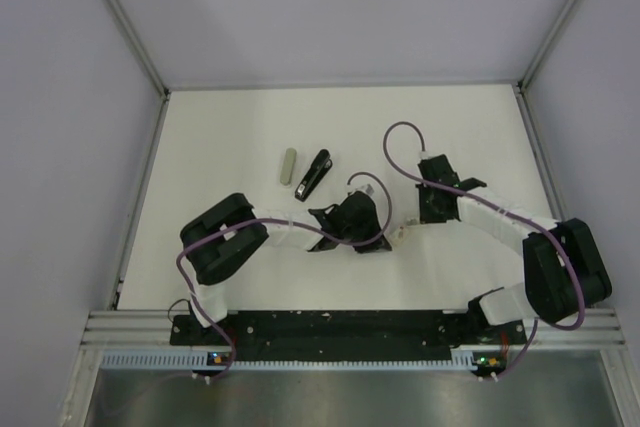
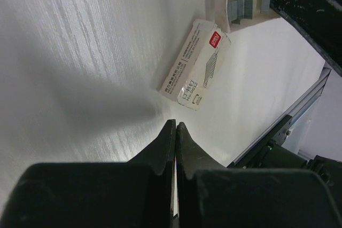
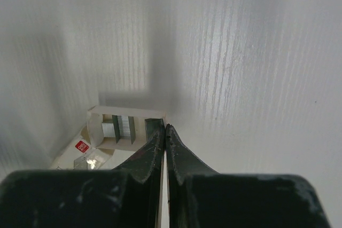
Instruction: Unload the staples from the stapler
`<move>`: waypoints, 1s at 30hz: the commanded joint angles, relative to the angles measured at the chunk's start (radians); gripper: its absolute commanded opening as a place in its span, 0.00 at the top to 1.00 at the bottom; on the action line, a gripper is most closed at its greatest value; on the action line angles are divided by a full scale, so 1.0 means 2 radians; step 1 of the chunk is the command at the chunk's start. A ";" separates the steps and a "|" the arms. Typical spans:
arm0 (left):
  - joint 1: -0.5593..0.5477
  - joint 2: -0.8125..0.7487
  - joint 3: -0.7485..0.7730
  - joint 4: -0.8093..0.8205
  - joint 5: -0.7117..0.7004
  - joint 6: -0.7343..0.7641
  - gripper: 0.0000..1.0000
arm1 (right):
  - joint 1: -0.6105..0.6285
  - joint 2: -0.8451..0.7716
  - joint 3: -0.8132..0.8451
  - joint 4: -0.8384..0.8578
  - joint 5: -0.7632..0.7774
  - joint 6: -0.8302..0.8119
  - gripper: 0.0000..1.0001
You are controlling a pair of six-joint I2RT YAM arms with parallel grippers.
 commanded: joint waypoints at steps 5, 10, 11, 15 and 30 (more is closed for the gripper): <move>0.022 -0.003 0.006 0.016 -0.007 0.012 1.00 | 0.016 -0.002 0.010 -0.010 -0.005 0.007 1.00; 0.030 -0.007 0.004 0.015 -0.005 0.017 1.00 | 0.021 -0.013 0.001 -0.012 -0.007 0.019 1.00; 0.031 -0.007 0.003 0.016 -0.005 0.017 1.00 | 0.022 -0.013 -0.001 -0.012 -0.008 0.021 1.00; 0.032 -0.008 0.000 0.020 -0.003 0.016 1.00 | 0.026 -0.015 -0.008 -0.016 -0.010 0.036 1.00; 0.056 -0.044 -0.041 0.030 0.002 0.030 1.00 | 0.035 -0.048 -0.046 -0.023 0.003 0.060 1.00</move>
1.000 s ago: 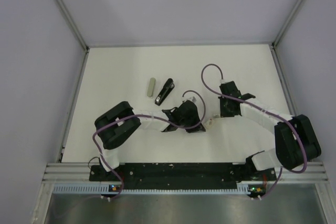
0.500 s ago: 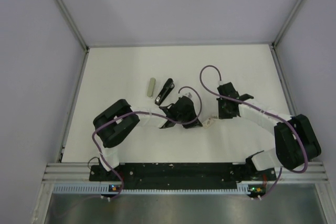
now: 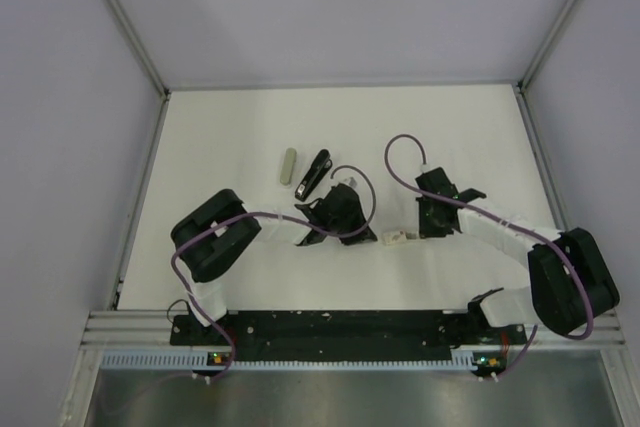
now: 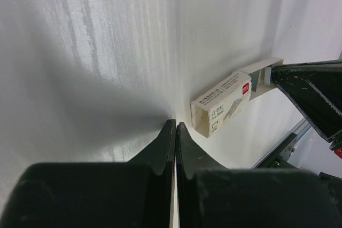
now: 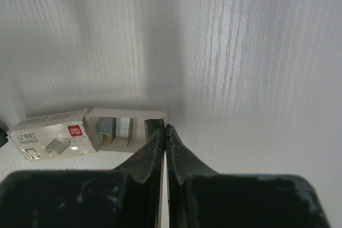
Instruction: Unload the staples from the stapler
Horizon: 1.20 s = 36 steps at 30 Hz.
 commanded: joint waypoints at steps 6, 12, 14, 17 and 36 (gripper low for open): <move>0.010 -0.033 -0.008 0.015 0.008 0.017 1.00 | 0.019 -0.029 -0.014 0.010 0.005 0.029 1.00; 0.007 -0.028 -0.005 0.015 0.020 0.015 1.00 | 0.025 -0.027 -0.014 0.015 0.005 0.038 1.00; 0.003 -0.027 -0.005 0.012 0.021 0.013 1.00 | 0.026 -0.027 -0.016 0.017 0.005 0.042 1.00; -0.002 -0.024 -0.010 0.011 0.022 0.010 1.00 | 0.028 -0.027 -0.016 0.021 0.005 0.046 1.00; -0.008 -0.003 0.040 -0.052 0.017 0.043 1.00 | 0.044 -0.049 -0.031 0.028 0.004 0.045 1.00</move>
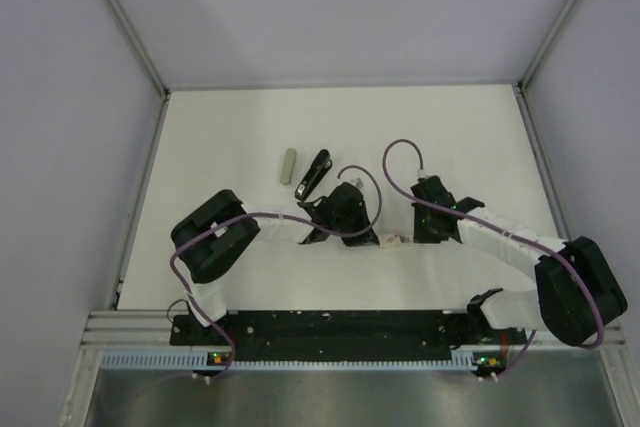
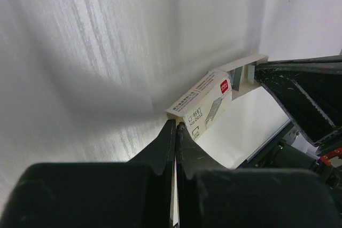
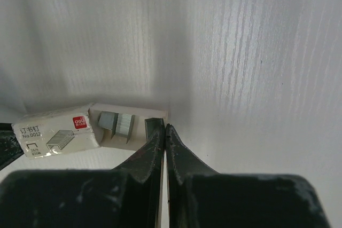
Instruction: Unload the staples from the stapler
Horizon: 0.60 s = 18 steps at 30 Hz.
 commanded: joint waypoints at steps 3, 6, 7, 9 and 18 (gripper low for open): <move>0.000 0.000 0.035 -0.055 -0.023 0.044 1.00 | 0.013 -0.024 -0.010 0.010 0.008 0.005 1.00; 0.001 -0.007 0.030 -0.089 -0.036 0.060 1.00 | 0.018 -0.023 -0.008 0.010 0.013 0.008 1.00; 0.001 -0.011 0.026 -0.095 -0.041 0.063 1.00 | 0.020 -0.022 -0.008 0.009 0.015 0.009 1.00; 0.001 -0.020 0.019 -0.106 -0.053 0.071 1.00 | 0.022 -0.022 -0.008 0.010 0.016 0.010 1.00; 0.001 -0.020 0.069 -0.215 -0.089 0.135 1.00 | 0.031 -0.018 -0.007 0.011 0.031 0.017 1.00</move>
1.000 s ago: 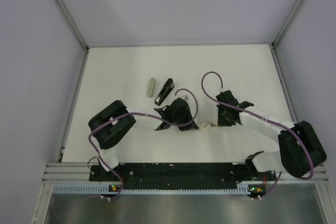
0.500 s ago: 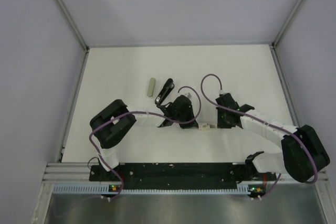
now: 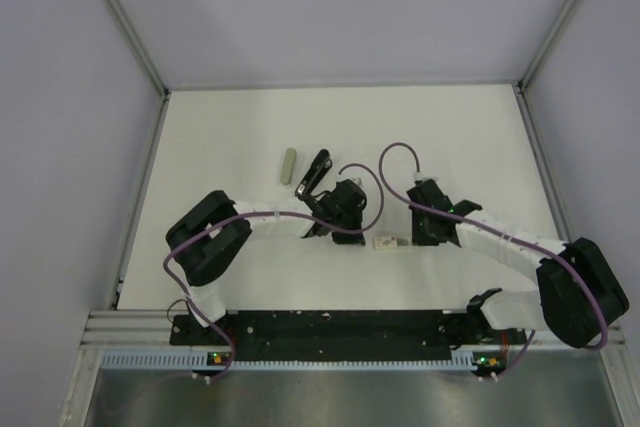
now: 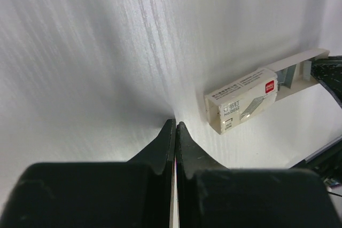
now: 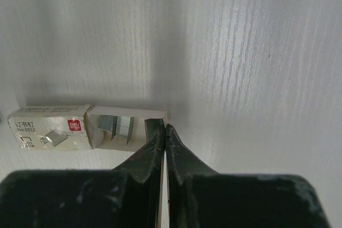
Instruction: Unload the staples from the stapler
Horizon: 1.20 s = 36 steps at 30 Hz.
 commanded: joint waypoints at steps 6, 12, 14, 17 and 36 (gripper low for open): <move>-0.001 0.001 0.035 -0.102 -0.040 0.053 1.00 | 0.021 -0.012 0.002 0.017 0.026 0.018 1.00; -0.004 0.008 0.037 -0.101 -0.040 0.047 1.00 | 0.036 -0.015 -0.003 0.034 0.017 0.036 1.00; -0.006 0.009 0.039 -0.101 -0.040 0.047 1.00 | 0.044 -0.014 -0.003 0.039 0.016 0.042 1.00; -0.009 0.015 0.044 -0.102 -0.040 0.044 1.00 | 0.049 -0.011 -0.002 0.044 0.012 0.049 1.00; -0.020 0.037 0.071 -0.109 -0.040 0.044 1.00 | 0.074 0.008 -0.010 0.073 -0.017 0.045 1.00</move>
